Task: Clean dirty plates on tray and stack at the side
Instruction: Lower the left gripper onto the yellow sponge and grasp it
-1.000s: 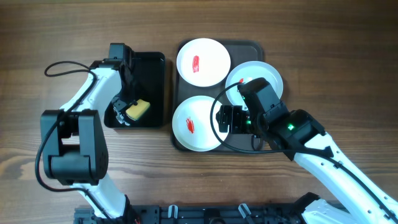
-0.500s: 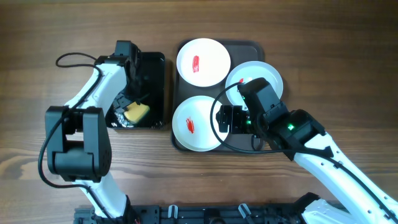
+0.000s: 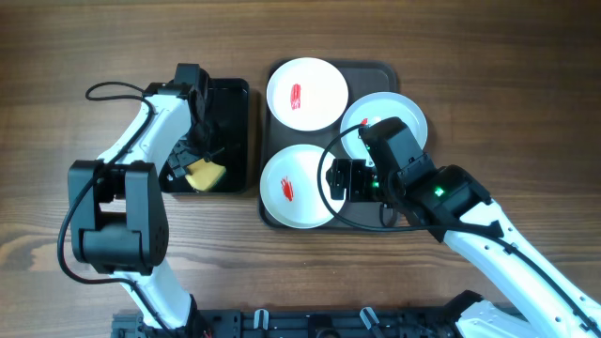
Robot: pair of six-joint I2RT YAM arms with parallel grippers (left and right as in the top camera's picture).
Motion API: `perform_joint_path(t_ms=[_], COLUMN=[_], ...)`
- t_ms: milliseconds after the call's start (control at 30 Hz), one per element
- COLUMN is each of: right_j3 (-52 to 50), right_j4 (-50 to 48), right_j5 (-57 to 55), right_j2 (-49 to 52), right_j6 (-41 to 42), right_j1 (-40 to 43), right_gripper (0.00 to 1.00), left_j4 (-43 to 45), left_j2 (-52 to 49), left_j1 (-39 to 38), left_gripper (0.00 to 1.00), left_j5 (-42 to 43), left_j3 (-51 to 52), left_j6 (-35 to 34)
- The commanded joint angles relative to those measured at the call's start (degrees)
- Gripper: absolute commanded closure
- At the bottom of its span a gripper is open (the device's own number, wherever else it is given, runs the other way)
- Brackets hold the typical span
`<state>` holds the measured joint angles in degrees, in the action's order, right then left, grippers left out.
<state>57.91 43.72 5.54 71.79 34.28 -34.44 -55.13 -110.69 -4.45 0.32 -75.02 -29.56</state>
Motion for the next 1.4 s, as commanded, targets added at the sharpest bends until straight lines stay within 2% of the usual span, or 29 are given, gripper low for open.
perform_joint_path(t_ms=[0, 267, 367, 467, 633, 800, 900, 967, 1300, 1367], right_j3=[1.0, 1.0, 1.0, 1.0, 1.0, 1.0, 1.0, 1.0, 1.0, 1.0], right_j4=[0.0, 0.1, 0.1, 0.2, 0.7, 1.7, 2.2, 2.2, 2.2, 2.2], right_j5=[0.5, 0.5, 0.5, 0.5, 0.5, 0.5, 0.5, 0.5, 0.5, 0.5], right_j2=[0.8, 0.8, 0.8, 0.8, 0.8, 0.8, 0.8, 0.8, 0.8, 0.8], right_j6=[0.4, 0.4, 0.4, 0.4, 0.4, 0.4, 0.4, 0.4, 0.4, 0.4], right_j1=[0.1, 0.1, 0.1, 0.1, 0.1, 0.1, 0.1, 0.1, 0.1, 0.1], right_gripper=[0.1, 0.1, 0.1, 0.09, 0.1, 0.1, 0.09, 0.1, 0.1, 0.09], left_j4=[-2.9, -8.3, -10.4, -9.9, -4.7, 1.7, 6.4, 7.9, 9.3, 9.1], left_j2=[2.5, 7.2, 6.7, 6.4, 6.4, 6.4, 6.4, 6.4, 6.6, 6.6], left_j1=[0.4, 0.7, 1.0, 1.0, 1.0, 1.2, 1.2, 1.2, 0.4, -0.2], left_gripper=[0.0, 0.0, 0.0, 0.07, 0.28, 0.71, 0.84, 0.96, 0.96, 0.92], left_j5=[1.2, -0.1, -2.6, -4.3, -4.6, -4.9, -4.9, -4.7, 8.6, 9.3], left_j3=[-2.5, -5.4, -4.8, -2.1, 4.7, 9.8, 12.2, 12.7, 5.1, 3.7], left_j6=[0.7, 0.6, -1.9, -4.9, -7.4, -7.3, -6.8, -6.8, 5.7, 6.9])
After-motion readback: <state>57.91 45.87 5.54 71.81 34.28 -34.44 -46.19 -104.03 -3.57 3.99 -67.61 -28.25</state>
